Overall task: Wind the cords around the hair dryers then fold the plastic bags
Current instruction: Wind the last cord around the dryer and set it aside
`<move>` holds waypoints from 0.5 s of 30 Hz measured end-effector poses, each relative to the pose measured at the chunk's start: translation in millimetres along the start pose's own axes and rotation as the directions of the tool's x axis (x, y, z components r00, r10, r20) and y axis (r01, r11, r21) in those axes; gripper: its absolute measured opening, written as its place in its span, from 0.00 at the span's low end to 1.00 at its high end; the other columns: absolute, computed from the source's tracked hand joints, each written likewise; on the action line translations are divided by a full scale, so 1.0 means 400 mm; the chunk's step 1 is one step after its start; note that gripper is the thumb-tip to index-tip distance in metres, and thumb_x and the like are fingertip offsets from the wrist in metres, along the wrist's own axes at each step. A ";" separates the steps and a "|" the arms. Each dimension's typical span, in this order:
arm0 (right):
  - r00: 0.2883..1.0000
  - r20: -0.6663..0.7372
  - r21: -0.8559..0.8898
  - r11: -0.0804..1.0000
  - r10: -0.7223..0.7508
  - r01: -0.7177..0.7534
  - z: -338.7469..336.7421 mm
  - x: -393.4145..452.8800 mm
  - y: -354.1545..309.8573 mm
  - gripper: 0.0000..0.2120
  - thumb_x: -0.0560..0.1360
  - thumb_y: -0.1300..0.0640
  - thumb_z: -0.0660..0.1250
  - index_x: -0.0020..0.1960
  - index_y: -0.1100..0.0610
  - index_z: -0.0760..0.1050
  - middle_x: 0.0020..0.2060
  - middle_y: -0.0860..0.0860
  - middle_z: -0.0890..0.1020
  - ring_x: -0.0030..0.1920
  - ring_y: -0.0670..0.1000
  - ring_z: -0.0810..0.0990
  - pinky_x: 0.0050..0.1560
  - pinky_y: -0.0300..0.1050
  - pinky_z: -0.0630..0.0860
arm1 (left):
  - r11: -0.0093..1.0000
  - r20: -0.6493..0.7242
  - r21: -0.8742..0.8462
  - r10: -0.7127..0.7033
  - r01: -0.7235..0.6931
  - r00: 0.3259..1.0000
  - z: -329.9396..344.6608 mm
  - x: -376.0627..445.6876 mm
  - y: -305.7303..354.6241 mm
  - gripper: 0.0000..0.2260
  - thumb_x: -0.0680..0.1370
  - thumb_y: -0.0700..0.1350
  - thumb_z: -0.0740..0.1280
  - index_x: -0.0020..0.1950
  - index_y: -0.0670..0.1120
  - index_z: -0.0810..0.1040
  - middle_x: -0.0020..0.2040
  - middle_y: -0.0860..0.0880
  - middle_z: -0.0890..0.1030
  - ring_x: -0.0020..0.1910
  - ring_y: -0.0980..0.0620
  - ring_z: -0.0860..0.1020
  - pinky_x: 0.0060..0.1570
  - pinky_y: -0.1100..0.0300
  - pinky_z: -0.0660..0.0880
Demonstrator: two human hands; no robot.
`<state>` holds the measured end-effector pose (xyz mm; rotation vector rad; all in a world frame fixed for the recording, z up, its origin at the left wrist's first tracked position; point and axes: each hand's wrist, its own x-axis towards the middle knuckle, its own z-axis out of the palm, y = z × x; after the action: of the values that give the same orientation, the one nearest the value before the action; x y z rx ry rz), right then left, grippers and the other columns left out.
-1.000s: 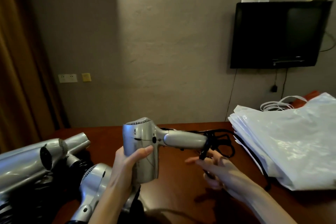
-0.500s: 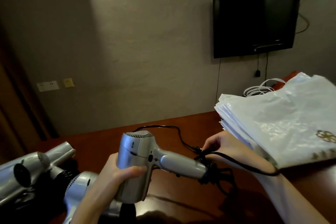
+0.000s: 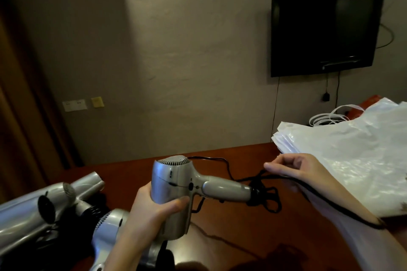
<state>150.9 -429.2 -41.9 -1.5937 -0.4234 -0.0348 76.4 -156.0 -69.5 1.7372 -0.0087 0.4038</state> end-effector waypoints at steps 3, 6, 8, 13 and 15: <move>0.997 -0.078 0.085 0.996 0.000 0.007 0.004 0.006 -0.005 0.07 0.67 0.57 0.71 0.33 0.60 0.78 0.20 0.48 0.68 0.20 0.43 0.63 0.21 0.31 0.61 | 0.999 -0.154 0.004 0.032 -0.032 0.988 0.001 0.011 -0.018 0.31 0.47 0.56 0.75 0.46 0.43 0.81 0.37 0.47 0.85 0.39 0.47 0.83 0.39 0.53 0.81; 0.994 -0.080 0.238 0.970 0.068 -0.047 0.025 0.004 -0.002 0.08 0.70 0.61 0.69 0.32 0.59 0.76 0.20 0.46 0.65 0.19 0.42 0.61 0.19 0.31 0.58 | 0.998 -0.279 -0.002 0.054 -0.057 0.959 0.005 0.013 -0.029 0.30 0.49 0.59 0.75 0.46 0.45 0.82 0.40 0.47 0.86 0.45 0.44 0.84 0.49 0.41 0.79; 0.990 -0.053 0.329 0.938 0.129 -0.105 0.049 0.004 0.009 0.09 0.70 0.60 0.68 0.31 0.56 0.75 0.22 0.47 0.65 0.20 0.42 0.60 0.19 0.32 0.58 | 0.998 -0.332 -0.013 0.053 -0.060 0.942 0.013 0.011 -0.031 0.30 0.50 0.61 0.76 0.47 0.46 0.82 0.40 0.48 0.86 0.45 0.45 0.84 0.50 0.41 0.80; 0.937 0.191 0.406 0.845 0.294 -0.348 0.121 -0.011 0.042 0.08 0.73 0.58 0.65 0.44 0.62 0.78 0.26 0.51 0.72 0.20 0.43 0.62 0.18 0.32 0.58 | 0.971 -0.405 -0.236 -0.069 -0.032 0.912 0.022 0.007 -0.033 0.33 0.49 0.58 0.77 0.50 0.43 0.82 0.42 0.43 0.86 0.46 0.40 0.84 0.47 0.45 0.81; 0.891 0.330 0.373 0.824 0.311 -0.426 0.144 -0.022 0.054 0.11 0.71 0.56 0.66 0.45 0.64 0.79 0.26 0.51 0.72 0.21 0.44 0.64 0.19 0.34 0.60 | 0.951 -0.367 -0.310 -0.121 0.002 0.922 0.027 0.007 -0.032 0.35 0.49 0.56 0.77 0.52 0.42 0.82 0.45 0.41 0.86 0.47 0.39 0.84 0.43 0.49 0.81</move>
<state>135.5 -375.6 -69.7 -1.2070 -0.2835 0.5420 85.0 -163.1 -82.4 1.3282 0.2541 0.6551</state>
